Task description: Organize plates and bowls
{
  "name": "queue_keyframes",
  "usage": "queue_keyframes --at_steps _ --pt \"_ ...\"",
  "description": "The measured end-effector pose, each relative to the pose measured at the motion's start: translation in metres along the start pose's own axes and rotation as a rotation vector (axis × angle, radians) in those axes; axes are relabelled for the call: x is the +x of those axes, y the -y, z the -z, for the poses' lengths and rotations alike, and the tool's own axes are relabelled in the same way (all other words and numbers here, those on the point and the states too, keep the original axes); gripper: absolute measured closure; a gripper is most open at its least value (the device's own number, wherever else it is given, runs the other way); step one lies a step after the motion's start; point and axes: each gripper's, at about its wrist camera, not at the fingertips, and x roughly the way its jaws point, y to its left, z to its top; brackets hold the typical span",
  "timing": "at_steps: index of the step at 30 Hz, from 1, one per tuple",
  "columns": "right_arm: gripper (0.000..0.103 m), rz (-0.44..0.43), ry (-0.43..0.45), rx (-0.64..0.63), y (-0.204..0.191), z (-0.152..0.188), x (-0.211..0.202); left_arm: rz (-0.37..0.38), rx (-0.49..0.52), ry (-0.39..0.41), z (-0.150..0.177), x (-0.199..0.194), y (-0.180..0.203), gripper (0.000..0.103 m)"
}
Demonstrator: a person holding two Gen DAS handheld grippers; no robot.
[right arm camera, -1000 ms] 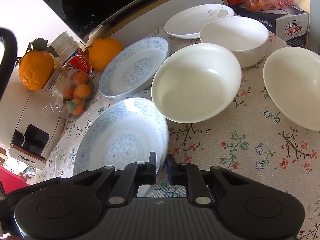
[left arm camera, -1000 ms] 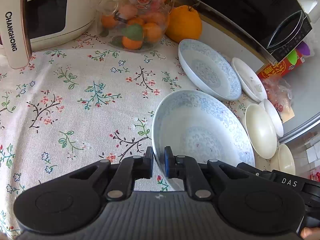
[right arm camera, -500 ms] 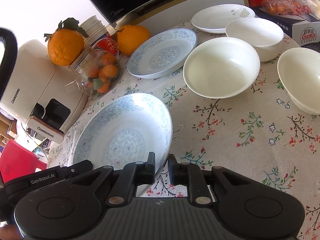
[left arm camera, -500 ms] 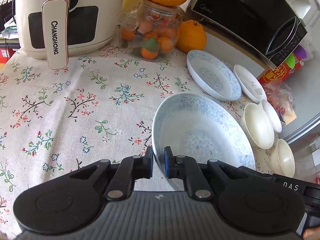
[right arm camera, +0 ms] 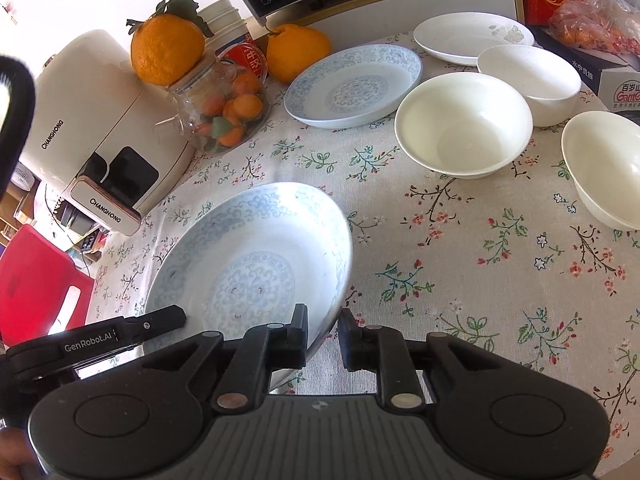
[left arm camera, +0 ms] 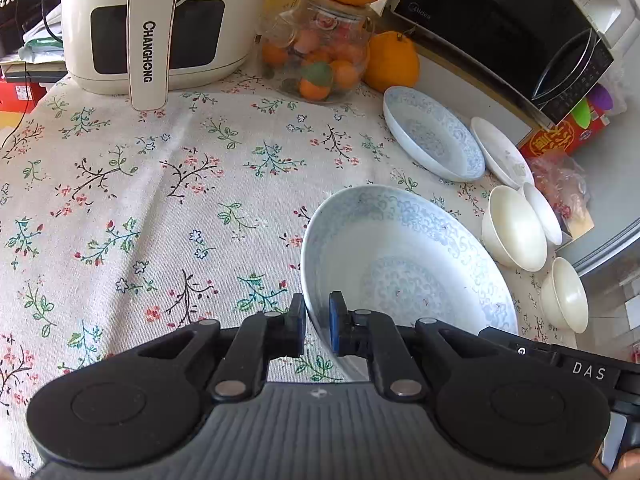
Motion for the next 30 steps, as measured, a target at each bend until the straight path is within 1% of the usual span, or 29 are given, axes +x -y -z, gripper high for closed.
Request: queue_keyframes --at_steps 6,9,14,17,19,28,30 --pt "0.088 0.018 -0.023 -0.005 0.0 0.002 0.004 -0.028 0.015 -0.029 0.004 0.007 0.003 0.092" --pt "0.088 0.036 -0.051 -0.004 0.0 0.003 0.011 -0.046 0.017 -0.051 0.006 0.013 0.004 0.092" --pt "0.088 0.053 -0.094 -0.012 -0.001 0.005 0.019 -0.085 0.042 -0.063 0.01 0.02 0.008 0.088" --pt "0.088 0.067 -0.126 -0.012 -0.001 0.006 0.025 -0.086 0.032 -0.092 0.013 0.024 0.004 0.087" --pt "0.088 0.072 -0.135 -0.011 -0.001 0.007 0.026 -0.082 0.026 -0.094 0.012 0.023 0.003 0.087" --pt "0.086 0.074 -0.141 -0.02 -0.002 0.007 0.027 -0.081 0.01 -0.1 0.011 0.023 0.002 0.087" --pt "0.086 0.083 -0.133 -0.023 -0.002 0.007 0.025 -0.079 0.002 -0.102 0.011 0.023 0.001 0.085"
